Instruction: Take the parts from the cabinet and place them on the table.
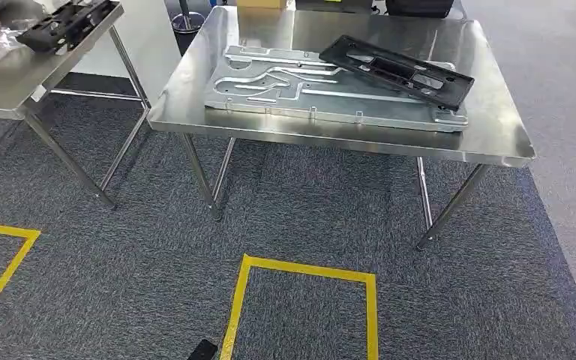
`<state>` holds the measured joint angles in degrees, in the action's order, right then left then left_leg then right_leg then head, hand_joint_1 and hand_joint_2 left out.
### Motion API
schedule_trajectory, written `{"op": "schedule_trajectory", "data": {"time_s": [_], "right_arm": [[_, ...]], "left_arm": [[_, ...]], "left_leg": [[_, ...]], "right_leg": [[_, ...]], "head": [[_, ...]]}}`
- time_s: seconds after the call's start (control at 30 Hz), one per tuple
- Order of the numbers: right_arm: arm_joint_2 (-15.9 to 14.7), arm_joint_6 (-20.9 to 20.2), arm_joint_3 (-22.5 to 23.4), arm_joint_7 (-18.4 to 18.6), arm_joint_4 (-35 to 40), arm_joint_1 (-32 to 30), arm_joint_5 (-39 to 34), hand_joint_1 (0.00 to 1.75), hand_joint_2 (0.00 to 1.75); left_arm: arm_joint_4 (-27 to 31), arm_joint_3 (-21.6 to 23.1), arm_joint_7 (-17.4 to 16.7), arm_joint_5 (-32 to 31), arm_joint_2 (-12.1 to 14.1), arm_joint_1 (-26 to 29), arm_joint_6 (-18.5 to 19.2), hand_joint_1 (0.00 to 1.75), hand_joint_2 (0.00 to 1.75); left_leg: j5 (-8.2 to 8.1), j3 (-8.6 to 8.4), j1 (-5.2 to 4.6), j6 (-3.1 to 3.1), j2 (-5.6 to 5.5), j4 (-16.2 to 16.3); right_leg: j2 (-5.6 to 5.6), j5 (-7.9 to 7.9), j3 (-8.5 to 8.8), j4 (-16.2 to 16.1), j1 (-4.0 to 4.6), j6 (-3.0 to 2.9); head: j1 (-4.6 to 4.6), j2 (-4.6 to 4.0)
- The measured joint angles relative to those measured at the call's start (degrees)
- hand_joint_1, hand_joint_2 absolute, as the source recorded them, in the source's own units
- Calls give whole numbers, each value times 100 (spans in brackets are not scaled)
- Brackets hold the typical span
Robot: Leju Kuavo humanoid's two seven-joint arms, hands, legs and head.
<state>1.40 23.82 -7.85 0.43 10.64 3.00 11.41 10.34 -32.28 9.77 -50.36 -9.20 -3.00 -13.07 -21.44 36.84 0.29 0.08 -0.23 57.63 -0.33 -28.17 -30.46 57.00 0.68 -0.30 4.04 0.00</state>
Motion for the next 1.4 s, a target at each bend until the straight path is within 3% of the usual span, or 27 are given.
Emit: {"op": "schedule_trajectory", "data": {"time_s": [0.13, 0.2, 0.23, 0.27, 0.3, 0.37, 0.4, 0.43, 0.47, 0.53, 0.57, 0.6, 0.63, 0.73, 0.77, 0.87, 0.9, 0.93, 0.97, 1.03, 1.07, 1.1, 1.13, 1.23, 1.27, 1.33, 1.4], "right_arm": [[0, 81, 28, -111, 0, 0, 83, 0, 0], [9, 151, 31, -78, -2, 3, 153, 0, 0], [7, 188, 31, -32, -2, 6, 201, 0, 0], [-4, 225, 31, 44, -7, 4, 260, 0, 0], [-4, 243, 31, 129, -20, 3, 326, 0, 0], [-11, 236, 22, 308, -35, 5, 452, 0, 0], [-15, 227, 7, 354, -35, 4, 498, 0, 0], [-22, 216, -13, 376, -39, 3, 538, 0, 0], [-24, 212, -33, 400, -44, 2, 581, 0, 0], [-37, 205, -70, 435, -46, -1, 673, 0, 0], [-39, 203, -101, 451, -48, 0, 735, 0, 0], [-22, 190, -153, 464, -48, 8, 791, 0, 0], [-24, 197, -199, 475, -48, 1, 864, 0, 0], [-31, 199, -348, 534, -50, 4, 1040, 0, 0], [-33, 199, -383, 538, -52, 9, 1082, 0, 0], [-33, 201, -505, 558, -52, -3, 1167, 0, 0], [-33, 201, -520, 558, -55, -6, 1180, 0, 0], [-33, 201, -548, 569, -59, -6, 1189, 0, 0], [-33, 201, -568, 575, -59, -6, 1202, 0, 0], [-33, 201, -605, 584, -61, 1, 1215, 0, 0], [-33, 201, -614, 589, -59, 9, 1217, 0, 0], [0, 197, -632, 591, -59, 6, 1220, 0, 0], [-15, 201, -634, 593, -61, 7, 1224, 0, 0], [-15, 201, -658, 593, -61, 33, 1268, 0, 0], [-28, 203, -673, 591, -61, 42, 1281, 0, 0], [-37, 203, -697, 584, -61, 34, 1281, 0, 0], [-39, 219, -704, 571, -61, 33, 1279, 0, 0]], "left_arm": [[0, 2, 20, 0, -2, -9, 9, 0, 0], [0, 0, 11, -2, 2, -13, 6, 0, 0], [0, 2, 0, -2, -4, -13, 7, 0, 0], [0, 0, -18, -2, -13, -12, 6, 0, 0], [0, 0, -40, -4, -11, -18, 4, 0, 0], [0, 0, -103, -4, -13, -27, -2, 0, 0], [0, 0, -116, -2, -13, -24, -7, 0, 0], [0, 0, -127, -2, -13, -17, -13, 0, 0], [0, 0, -131, -2, -13, -14, -20, 0, 0], [0, -2, -140, -2, -13, -18, -29, 0, 0], [0, -2, -151, -2, -11, -24, -33, 0, 0], [4, -7, -173, 0, 15, -16, -42, 0, 0], [4, -7, -182, -2, 9, -14, -42, 0, 0], [4, -7, -203, -2, 9, 2, -42, 0, 0], [2, -9, -206, -2, 9, 21, -42, 0, 0], [2, -9, -206, -15, 7, 19, -44, 0, 0], [2, -9, -206, -33, 7, 19, -46, 0, 0], [2, -9, -206, -63, 7, 27, -48, 0, 0], [2, -9, -203, -113, 7, 37, -50, 0, 0], [2, -9, -197, -114, 7, 43, -53, 0, 0], [4, -9, -195, -114, 7, 34, -55, 0, 0], [7, -7, -195, -114, 37, 18, -57, 0, 0], [7, -7, -188, -116, 24, 12, -57, 0, 0], [4, -7, -188, -111, 20, 30, -61, 0, 0], [4, -9, -188, -109, 15, 37, -66, 0, 0], [7, -11, -186, -124, 15, 15, -72, 0, 0], [4, -7, -188, -184, 0, -10, -61, 0, 0]], "left_leg": [[-1, 1, -2, 1, 2, 2], [-27, -10, -36, 108, -3, -20], [30, -86, -11, 143, -6, -169], [122, -166, 38, 124, 2, -303], [166, -187, 59, 160, 4, -365], [197, -135, 68, 136, -6, -365], [210, -107, 75, 116, -14, -362], [228, -74, 92, 89, -25, -350], [244, -28, 124, 52, -40, -320], [251, 102, 219, -63, -93, -183], [238, 181, 243, -132, -113, -67], [217, 190, 193, -216, -130, -22], [177, 190, 189, -257, -139, 42], [255, 182, 249, -374, -148, -55], [172, 189, 260, -368, -105, 10], [-749, 646, 225, -313, -11, 1251], [-992, 809, 205, -295, -9, 1765], [-1088, 844, 181, -262, -9, 2003], [-1059, 739, 148, -213, -8, 1952], [-732, 137, 32, -25, 7, 1123], [-555, -232, -43, 123, 82, 520], [-641, -389, -131, 253, 247, 215], [-583, -392, -138, 223, 271, 167], [-549, -397, -175, 258, 170, 112], [-474, -473, -85, 261, 163, -13], [-436, -470, -77, 300, 112, -61], [-433, -441, -78, 303, 56, -56]], "right_leg": [[-1, 2, 1, -1, -9, 2], [-19, 37, 41, -77, -47, 67], [-25, 46, 84, -124, -6, 87], [-9, -10, 108, -53, -28, 104], [11, -272, 11, 189, -40, 137], [29, -810, -354, 1023, -113, 209], [29, -960, -497, 1366, -159, 257], [28, -979, -542, 1504, -206, 300], [27, -856, -446, 1359, -254, 352], [38, -419, 91, 412, -357, 475], [96, -313, 343, -71, -432, 544], [160, -361, 231, 89, -347, 517], [158, -290, 219, 108, -351, 320], [88, -249, 186, 155, -315, 135], [49, -207, 160, 147, -309, 69], [-38, -149, 68, 152, -241, -10], [-83, -133, 38, 157, -196, -33], [-113, -123, 13, 161, -157, -46], [-138, -118, 6, 160, -119, -49], [-194, -121, 23, 157, -35, -54], [-226, -127, 38, 157, -16, -64], [-263, -132, 36, 159, -5, -59], [-277, -139, 29, 162, -1, -36], [-364, -124, 60, 120, -25, 38], [-316, -168, 70, 145, 5, 89], [-51, -501, -157, 597, -35, 127], [6, -907, -589, 1488, -85, 173]], "head": [[0, 2], [0, 2], [0, 2], [-2, 0], [-2, 2], [-2, 2], [-2, 0], [-2, 0], [-2, 2], [-2, 2], [-2, 2], [-4, 4], [20, 2], [31, 2], [35, 2], [35, 2], [33, 2], [33, 2], [35, 2], [35, 2], [33, 2], [33, 2], [35, 2], [33, 2], [33, 2], [31, 2], [31, 2]]}}
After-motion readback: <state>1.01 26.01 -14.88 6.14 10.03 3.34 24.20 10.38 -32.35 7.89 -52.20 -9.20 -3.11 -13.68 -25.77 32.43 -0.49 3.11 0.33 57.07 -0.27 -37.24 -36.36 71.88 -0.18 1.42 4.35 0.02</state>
